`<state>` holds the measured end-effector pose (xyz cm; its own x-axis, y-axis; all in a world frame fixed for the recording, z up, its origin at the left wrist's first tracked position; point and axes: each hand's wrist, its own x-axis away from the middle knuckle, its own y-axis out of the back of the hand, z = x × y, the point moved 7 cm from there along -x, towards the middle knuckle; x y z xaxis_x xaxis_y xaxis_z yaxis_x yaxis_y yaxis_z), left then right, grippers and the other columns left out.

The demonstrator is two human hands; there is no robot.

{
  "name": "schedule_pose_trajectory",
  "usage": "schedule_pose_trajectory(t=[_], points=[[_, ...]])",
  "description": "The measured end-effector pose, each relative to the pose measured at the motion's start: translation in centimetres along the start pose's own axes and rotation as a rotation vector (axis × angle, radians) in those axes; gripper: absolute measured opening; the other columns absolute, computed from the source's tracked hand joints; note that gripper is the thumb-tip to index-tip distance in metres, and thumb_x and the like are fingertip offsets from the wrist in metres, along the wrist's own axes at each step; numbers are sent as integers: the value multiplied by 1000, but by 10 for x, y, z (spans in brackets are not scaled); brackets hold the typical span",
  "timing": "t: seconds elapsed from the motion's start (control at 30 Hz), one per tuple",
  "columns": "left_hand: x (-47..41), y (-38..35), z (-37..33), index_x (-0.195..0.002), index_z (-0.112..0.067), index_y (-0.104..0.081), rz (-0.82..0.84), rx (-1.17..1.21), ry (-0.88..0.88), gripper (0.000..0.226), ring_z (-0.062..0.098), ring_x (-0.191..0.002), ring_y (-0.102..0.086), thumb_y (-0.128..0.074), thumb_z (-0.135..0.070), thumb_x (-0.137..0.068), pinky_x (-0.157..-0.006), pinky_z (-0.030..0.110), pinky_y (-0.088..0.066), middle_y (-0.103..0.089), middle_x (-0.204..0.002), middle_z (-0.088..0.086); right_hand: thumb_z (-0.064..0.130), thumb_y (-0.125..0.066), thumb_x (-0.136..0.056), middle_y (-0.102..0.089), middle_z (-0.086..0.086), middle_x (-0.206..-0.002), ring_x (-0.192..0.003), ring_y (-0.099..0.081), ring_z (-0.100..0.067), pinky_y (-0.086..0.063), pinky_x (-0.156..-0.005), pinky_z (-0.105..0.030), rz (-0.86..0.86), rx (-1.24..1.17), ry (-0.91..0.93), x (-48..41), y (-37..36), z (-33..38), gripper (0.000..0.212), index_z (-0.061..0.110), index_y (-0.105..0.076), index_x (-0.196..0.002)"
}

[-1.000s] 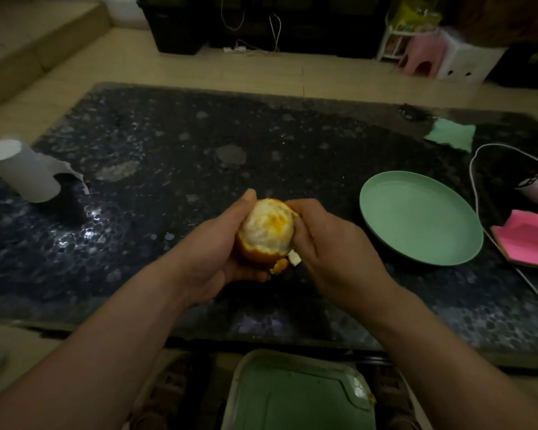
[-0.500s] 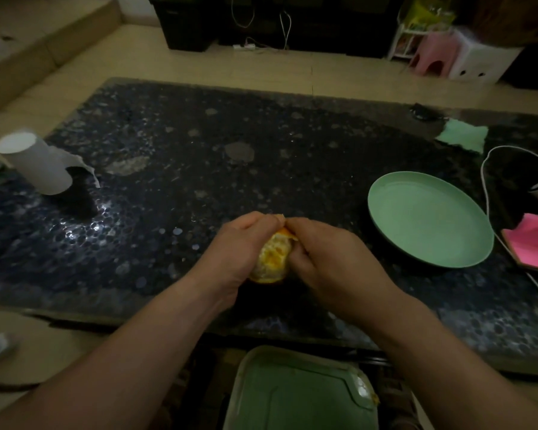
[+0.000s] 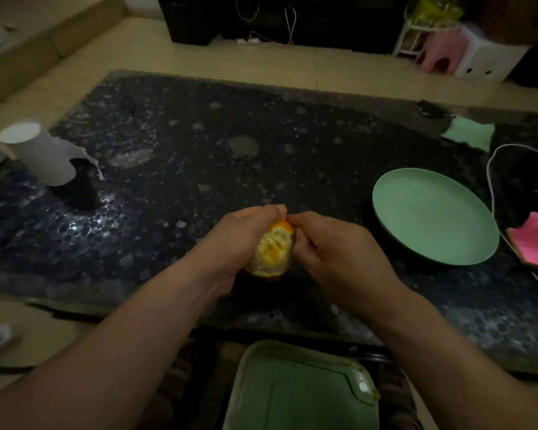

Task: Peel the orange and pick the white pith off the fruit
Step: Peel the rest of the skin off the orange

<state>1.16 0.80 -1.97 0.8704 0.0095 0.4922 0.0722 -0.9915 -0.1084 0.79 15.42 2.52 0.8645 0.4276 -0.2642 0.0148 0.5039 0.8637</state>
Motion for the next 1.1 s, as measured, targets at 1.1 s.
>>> schedule_pose_trajectory(t=[1.1], points=[[-3, 4, -5, -109, -10, -75, -81, 3, -105, 39, 21, -83, -76, -80, -44, -88, -66, 35, -63, -79, -104, 16, 37, -50, -104, -75, 1, -84, -71, -72, -11, -62, -73, -45, 249, -483, -334, -1, -24, -20, 18, 26, -65, -102]])
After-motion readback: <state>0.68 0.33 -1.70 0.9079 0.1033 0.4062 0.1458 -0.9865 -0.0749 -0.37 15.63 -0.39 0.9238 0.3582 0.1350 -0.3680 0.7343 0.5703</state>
